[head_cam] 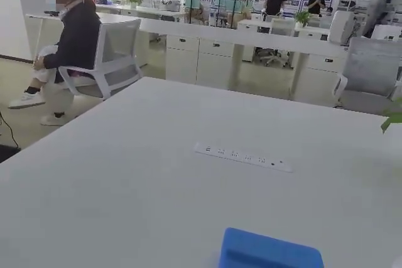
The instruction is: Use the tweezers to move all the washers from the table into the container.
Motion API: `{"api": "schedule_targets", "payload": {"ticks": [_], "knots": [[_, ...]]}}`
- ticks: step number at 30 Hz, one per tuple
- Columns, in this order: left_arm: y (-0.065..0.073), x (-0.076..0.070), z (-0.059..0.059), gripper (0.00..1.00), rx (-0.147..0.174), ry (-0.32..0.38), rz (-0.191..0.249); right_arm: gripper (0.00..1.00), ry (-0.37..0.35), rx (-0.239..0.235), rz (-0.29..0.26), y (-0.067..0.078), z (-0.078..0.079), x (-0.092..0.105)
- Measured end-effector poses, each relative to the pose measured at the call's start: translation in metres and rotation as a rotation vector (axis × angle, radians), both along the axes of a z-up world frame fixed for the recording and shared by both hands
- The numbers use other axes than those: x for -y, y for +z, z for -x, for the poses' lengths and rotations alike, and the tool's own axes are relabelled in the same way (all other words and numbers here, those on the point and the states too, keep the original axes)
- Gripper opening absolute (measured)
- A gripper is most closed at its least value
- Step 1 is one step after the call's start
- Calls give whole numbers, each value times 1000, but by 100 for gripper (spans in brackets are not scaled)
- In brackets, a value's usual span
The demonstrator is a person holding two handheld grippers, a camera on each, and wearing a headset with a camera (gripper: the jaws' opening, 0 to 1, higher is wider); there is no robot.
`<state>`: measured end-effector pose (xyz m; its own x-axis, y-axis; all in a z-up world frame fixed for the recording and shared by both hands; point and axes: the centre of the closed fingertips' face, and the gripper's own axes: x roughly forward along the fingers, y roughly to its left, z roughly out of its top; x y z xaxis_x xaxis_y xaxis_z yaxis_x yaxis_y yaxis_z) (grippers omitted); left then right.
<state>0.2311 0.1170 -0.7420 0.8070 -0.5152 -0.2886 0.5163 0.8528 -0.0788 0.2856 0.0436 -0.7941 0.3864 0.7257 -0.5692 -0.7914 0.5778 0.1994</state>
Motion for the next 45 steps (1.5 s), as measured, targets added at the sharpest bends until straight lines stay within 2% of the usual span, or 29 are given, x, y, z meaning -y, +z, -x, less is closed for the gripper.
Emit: {"api": "schedule_targets", "payload": {"ticks": [7, 16, 25, 30, 32, 35, 36, 40, 45], "knots": [[-2, 0, 1, 94, -5, -4, -5, 4, 0, -1, 49, -18, -1, 4], [-3, 2, 1, 94, -9, -10, -3, 5, 11, -23, 42, -26, 2, 3], [-3, 3, 2, 94, -10, -20, -7, 4, 62, 17, 79, -26, 5, 1], [-3, 3, 2, 94, -9, -18, -7, 5, 38, 15, 64, -23, 2, 3], [-3, 3, 2, 94, -11, -17, -5, 5, 33, -2, 34, -20, 2, 1], [-3, 3, 2, 94, -8, -17, -5, 4, 54, 8, 61, -25, 4, 1], [-3, 3, 2, 94, -9, -17, -6, 5, 50, 12, 52, -24, 3, 0], [-3, 2, 2, 94, -9, -13, -6, 5, 67, 26, 76, -24, 6, 1], [-3, 3, 1, 94, -9, -14, -8, 5, 51, 38, 83, -24, 3, 5]]}}
